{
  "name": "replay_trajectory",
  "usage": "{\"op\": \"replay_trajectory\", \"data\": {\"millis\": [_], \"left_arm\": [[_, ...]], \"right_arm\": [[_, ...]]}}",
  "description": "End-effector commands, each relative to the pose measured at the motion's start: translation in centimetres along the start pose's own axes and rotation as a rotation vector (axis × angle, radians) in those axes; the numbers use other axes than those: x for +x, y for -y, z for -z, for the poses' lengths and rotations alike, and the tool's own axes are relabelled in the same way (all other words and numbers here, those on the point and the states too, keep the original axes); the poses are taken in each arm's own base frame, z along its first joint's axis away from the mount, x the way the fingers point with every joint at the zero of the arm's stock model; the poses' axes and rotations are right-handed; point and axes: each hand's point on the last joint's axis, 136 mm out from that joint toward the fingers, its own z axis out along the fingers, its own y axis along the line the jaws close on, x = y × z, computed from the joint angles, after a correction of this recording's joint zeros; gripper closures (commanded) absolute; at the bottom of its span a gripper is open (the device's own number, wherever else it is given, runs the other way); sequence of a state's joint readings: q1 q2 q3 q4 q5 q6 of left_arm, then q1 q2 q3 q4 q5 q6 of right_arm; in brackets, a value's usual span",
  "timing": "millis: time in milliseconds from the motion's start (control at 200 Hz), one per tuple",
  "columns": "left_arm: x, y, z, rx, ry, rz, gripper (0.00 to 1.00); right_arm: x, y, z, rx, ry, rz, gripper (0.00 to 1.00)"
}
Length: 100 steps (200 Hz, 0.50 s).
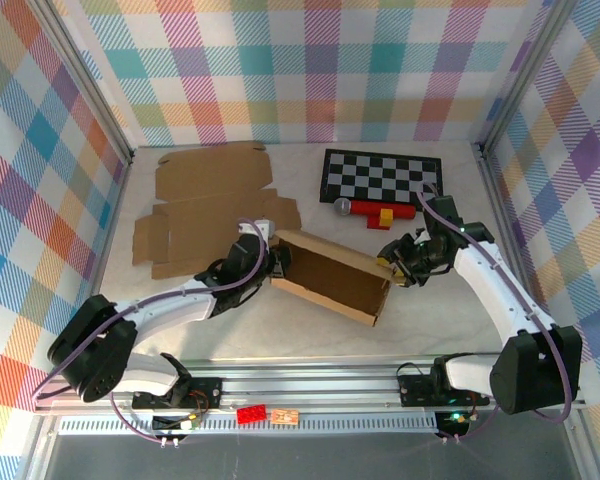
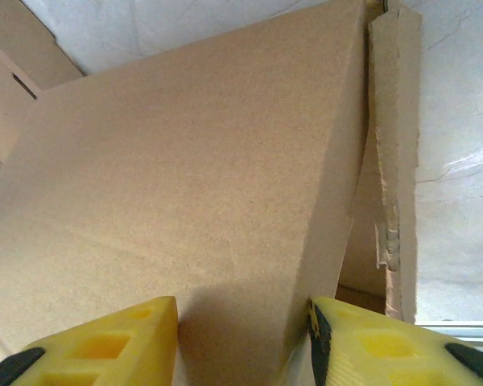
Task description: Fold the paper box
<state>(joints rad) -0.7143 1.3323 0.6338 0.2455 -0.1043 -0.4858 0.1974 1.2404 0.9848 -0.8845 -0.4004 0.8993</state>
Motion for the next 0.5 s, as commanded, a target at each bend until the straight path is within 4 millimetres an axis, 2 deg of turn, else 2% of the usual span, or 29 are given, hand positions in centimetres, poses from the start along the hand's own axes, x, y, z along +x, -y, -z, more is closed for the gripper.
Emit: {"op": "replay_trajectory", "data": {"millis": [0,115,260,420,495], "left_arm": [[1.6,0.4,1.3,0.009,-0.062,0.017,0.74],[2.5,-0.1,2.7,-0.024,-0.119,0.033,0.73],[4.0,-0.9,4.5,-0.039,-0.180,0.066,0.64],[6.5,-1.7,5.8,-0.046,-0.277,0.099,0.60],[6.2,-1.5,7.0,-0.041,-0.276,0.118,0.56]], "right_arm": [[0.6,1.5,-0.1,0.057,0.008,0.077,0.54],[0.7,2.4,-0.6,0.086,0.009,0.100,0.54],[0.9,3.2,-1.2,0.102,0.006,0.111,0.54],[0.9,3.6,-1.8,0.104,0.003,0.103,0.55],[0.9,3.7,-1.8,0.111,0.006,0.103,0.56]]}}
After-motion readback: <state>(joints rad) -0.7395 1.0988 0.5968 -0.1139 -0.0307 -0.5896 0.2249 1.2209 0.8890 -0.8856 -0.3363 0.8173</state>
